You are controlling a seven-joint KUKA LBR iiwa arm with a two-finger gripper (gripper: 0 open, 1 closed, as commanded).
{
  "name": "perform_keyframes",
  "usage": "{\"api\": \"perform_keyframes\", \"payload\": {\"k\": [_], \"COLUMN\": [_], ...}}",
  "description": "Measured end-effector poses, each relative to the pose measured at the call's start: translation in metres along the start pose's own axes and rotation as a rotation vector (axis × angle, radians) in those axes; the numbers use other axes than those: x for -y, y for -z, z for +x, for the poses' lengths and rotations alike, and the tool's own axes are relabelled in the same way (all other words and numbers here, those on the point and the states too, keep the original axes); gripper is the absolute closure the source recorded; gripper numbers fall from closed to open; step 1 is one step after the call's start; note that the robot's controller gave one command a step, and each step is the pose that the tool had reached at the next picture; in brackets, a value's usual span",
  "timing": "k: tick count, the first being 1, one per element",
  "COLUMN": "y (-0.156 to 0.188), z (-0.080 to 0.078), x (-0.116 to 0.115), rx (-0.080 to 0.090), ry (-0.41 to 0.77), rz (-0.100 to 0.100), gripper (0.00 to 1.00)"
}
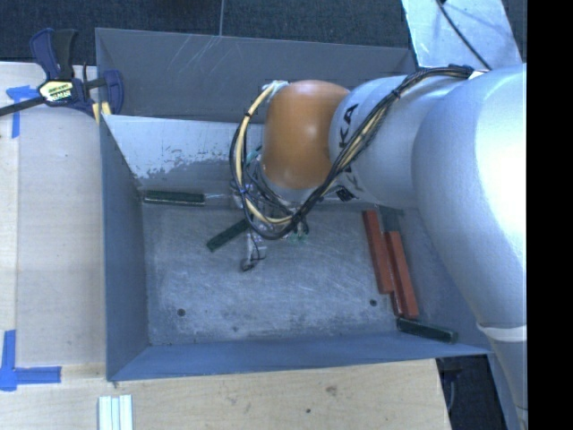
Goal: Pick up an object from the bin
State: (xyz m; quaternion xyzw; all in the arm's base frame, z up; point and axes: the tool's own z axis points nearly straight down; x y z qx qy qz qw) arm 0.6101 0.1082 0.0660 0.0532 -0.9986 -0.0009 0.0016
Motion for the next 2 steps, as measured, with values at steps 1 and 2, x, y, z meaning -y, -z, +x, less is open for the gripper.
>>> {"api": "perform_keyframes", "payload": {"k": [1,2], "y": [0.006,0.145], "z": [-0.003,0.018], "x": [0.003,0.011], "rx": [0.011,0.015], "ry": [-0.007,0.024], "rz": [0.001,0.002], "gripper": [1.0,1.0]}}
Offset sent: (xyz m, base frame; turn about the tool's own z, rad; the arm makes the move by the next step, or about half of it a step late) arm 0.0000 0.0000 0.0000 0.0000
